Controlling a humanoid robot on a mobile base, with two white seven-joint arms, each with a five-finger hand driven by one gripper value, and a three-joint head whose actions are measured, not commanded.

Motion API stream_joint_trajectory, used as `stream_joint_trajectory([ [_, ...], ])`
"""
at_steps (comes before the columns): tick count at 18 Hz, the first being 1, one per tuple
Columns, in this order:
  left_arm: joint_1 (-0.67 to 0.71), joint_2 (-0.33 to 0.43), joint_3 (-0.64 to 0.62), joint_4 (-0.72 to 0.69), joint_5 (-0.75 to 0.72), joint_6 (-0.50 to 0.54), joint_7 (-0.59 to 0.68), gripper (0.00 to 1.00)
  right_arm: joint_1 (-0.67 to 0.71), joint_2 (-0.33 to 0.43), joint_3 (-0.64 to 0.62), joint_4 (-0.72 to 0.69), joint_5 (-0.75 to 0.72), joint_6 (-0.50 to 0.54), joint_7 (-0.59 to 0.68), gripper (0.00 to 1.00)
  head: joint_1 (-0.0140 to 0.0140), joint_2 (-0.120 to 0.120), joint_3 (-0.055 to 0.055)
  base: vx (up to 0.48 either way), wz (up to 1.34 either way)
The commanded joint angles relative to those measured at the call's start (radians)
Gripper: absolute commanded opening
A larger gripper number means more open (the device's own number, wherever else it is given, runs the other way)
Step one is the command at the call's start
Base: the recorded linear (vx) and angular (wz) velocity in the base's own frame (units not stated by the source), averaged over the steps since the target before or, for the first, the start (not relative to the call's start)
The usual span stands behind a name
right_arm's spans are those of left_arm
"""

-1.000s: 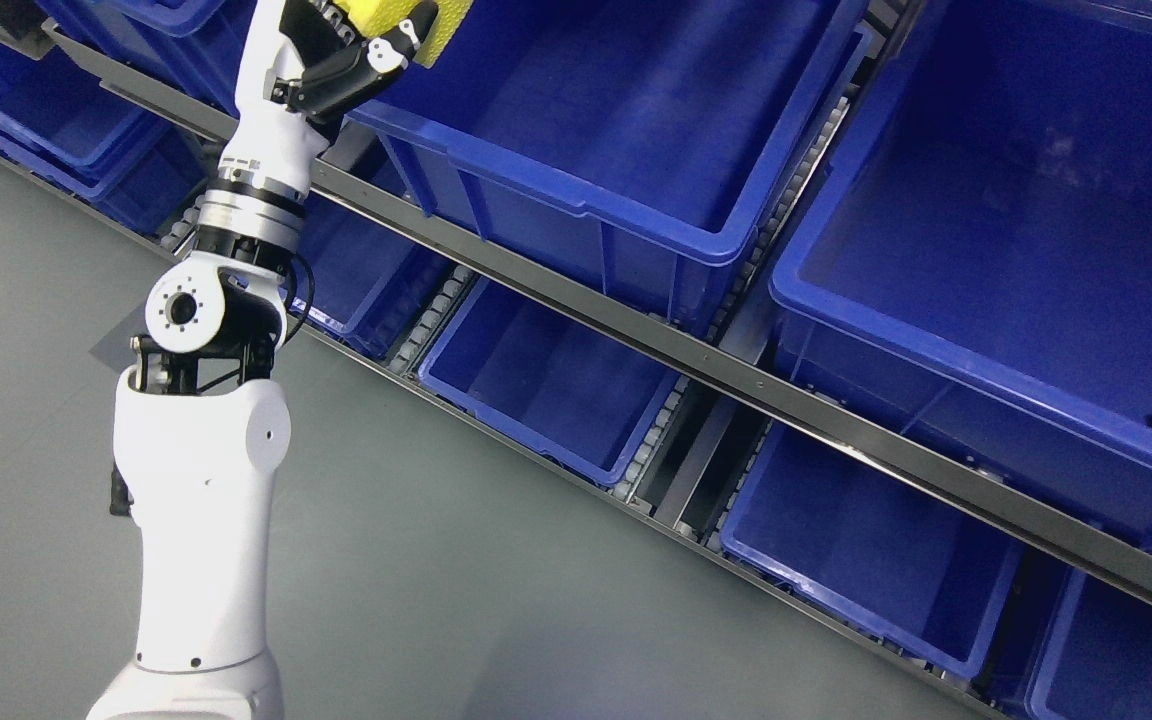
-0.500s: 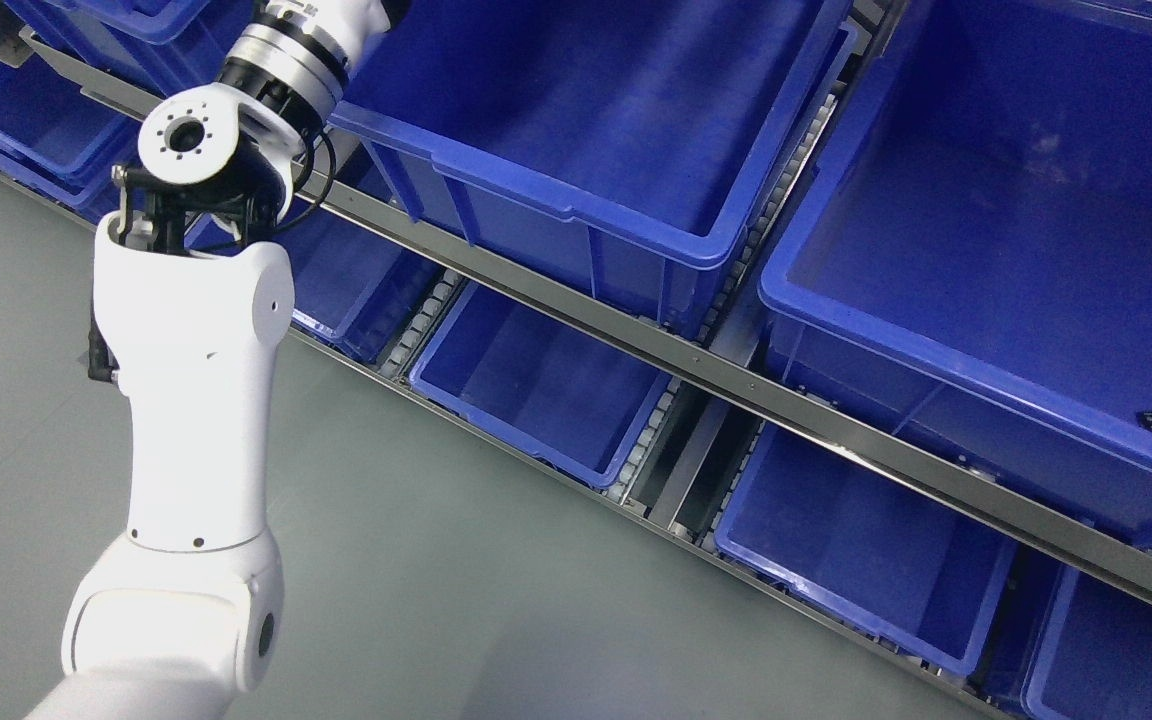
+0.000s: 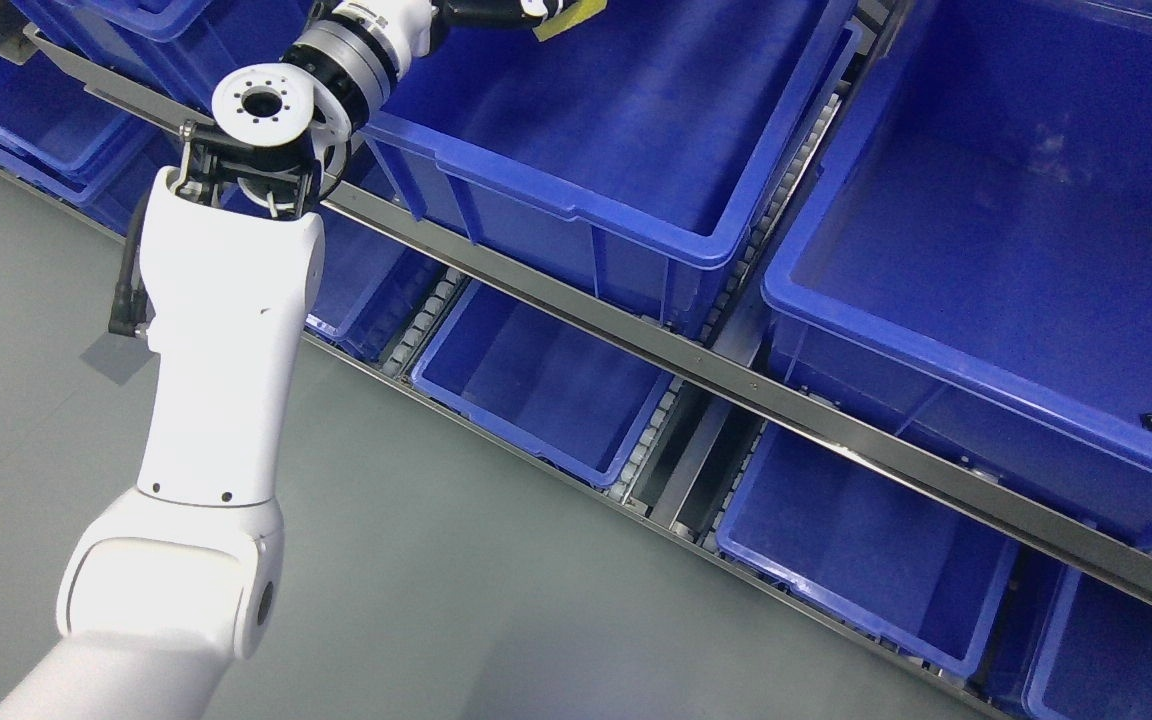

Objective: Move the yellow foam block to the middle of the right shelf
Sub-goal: 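Extend the left hand over the middle blue bin and release the cube, then withdraw the open left hand up and away from the bin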

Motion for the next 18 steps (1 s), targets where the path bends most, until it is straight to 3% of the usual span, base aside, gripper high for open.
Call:
stream_joint_trajectory([
  [1, -0.017, 0.017, -0.101, 0.196, -0.039, -0.001, -0.034, 0.63, 0.001, -0.017, 0.000, -0.017, 0.003, 0.001, 0.000, 1.00, 0.0000, 0.000, 0.000, 0.009, -0.04],
  [4, -0.033, 0.017, -0.124, 0.222, -0.043, -0.001, -0.030, 0.91, 0.001, -0.017, 0.000, -0.017, 0.003, 0.001, 0.000, 1.00, 0.0000, 0.000, 0.000, 0.015, -0.06],
  [6, -0.041, 0.017, -0.113, 0.221, -0.040, -0.003, -0.024, 0.99, 0.001, -0.017, 0.000, -0.017, 0.003, 0.001, 0.000, 1.00, 0.0000, 0.000, 0.000, 0.027, -0.07],
  [10, -0.061, 0.017, -0.009, 0.147, 0.004, -0.032, 0.031, 1.00, 0.001, -0.017, 0.000, -0.017, 0.003, 0.001, 0.000, 1.00, 0.0000, 0.000, 0.000, 0.032, -0.10],
  [15, -0.055, 0.017, 0.101, -0.035, 0.321, -0.030, 0.349, 1.00, 0.001, -0.017, 0.000, -0.017, 0.003, 0.001, 0.000, 1.00, 0.0000, 0.000, 0.000, 0.019, -0.05],
  [18, 0.001, 0.017, 0.106, -0.115, 0.461, -0.047, 0.354, 1.00, 0.001, -0.017, 0.000, -0.017, 0.003, 0.001, 0.000, 1.00, 0.0000, 0.000, 0.000, 0.000, 0.00],
])
